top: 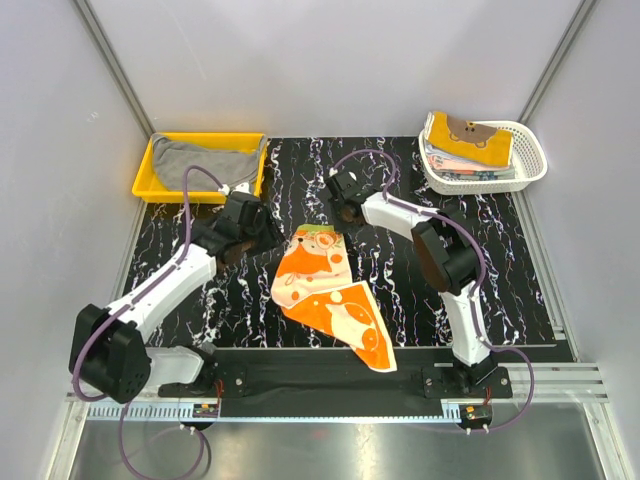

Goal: Fold and stack the towels
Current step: Flatten out the crumpled towel

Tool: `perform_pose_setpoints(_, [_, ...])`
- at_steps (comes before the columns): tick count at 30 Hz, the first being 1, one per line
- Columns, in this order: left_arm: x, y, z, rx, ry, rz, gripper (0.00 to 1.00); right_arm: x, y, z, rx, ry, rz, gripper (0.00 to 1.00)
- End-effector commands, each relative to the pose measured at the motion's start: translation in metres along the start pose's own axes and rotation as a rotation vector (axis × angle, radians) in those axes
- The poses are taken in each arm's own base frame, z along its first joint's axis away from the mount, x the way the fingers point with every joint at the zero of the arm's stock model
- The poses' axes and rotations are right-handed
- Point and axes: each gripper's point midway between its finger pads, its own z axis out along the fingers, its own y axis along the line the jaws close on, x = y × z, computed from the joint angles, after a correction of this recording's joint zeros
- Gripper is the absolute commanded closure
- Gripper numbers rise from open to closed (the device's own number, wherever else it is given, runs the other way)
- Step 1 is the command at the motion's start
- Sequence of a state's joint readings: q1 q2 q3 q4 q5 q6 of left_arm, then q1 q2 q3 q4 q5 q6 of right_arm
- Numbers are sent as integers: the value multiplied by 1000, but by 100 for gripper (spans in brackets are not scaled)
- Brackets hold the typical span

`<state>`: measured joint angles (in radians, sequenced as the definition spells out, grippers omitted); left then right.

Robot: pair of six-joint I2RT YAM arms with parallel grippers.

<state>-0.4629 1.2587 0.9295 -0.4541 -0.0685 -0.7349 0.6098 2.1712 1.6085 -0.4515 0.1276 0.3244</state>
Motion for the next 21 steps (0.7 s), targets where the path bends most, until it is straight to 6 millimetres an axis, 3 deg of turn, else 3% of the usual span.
perform_pose_setpoints(1, [-9,-9,12,65,-15,-25,48,4,-15,-6,87,8,-18,88])
perform_pose_setpoints(3, [-11,-6,21,53,-12,-43,48,-11,-12,-26,67,-49,-20,99])
perform_pose_setpoints(7, [-17,-16,38,90,11,-57,48,-38,-9,-77,26,-147,-21,100])
perform_pose_setpoints(8, [-14,-15,46,86,30,-61,47,-50,-3,-103,-1,-197,-17,100])
perform_pose_setpoints(10, [-18,-18,52,100,36,-69,47,-48,4,-124,-46,-218,-28,100])
perform_pose_setpoints(11, [-18,-19,55,103,43,-70,47,-52,16,-150,-99,-264,-35,100])
perform_pose_setpoints(12, [-17,-20,61,106,51,-68,47,-35,23,-152,-139,-239,-52,100])
perform_pose_setpoints(14, [-17,-21,64,115,59,-71,46,-24,40,-176,-212,-267,-72,100])
perform_pose_setpoints(15, [-16,-19,68,110,68,-72,46,-6,60,-183,-258,-256,-111,100])
perform_pose_setpoints(16, [-16,-19,69,115,72,-75,46,24,61,-174,-257,-209,-131,100])
perform_pose_setpoints(18, [-16,-19,71,121,77,-74,46,60,80,-180,-304,-173,-143,100])
perform_pose_setpoints(20, [-14,-18,72,123,90,-70,45,133,73,-161,-289,-62,-157,100])
perform_pose_setpoints(21, [-14,-17,72,121,90,-71,45,128,78,-165,-305,-81,-124,100])
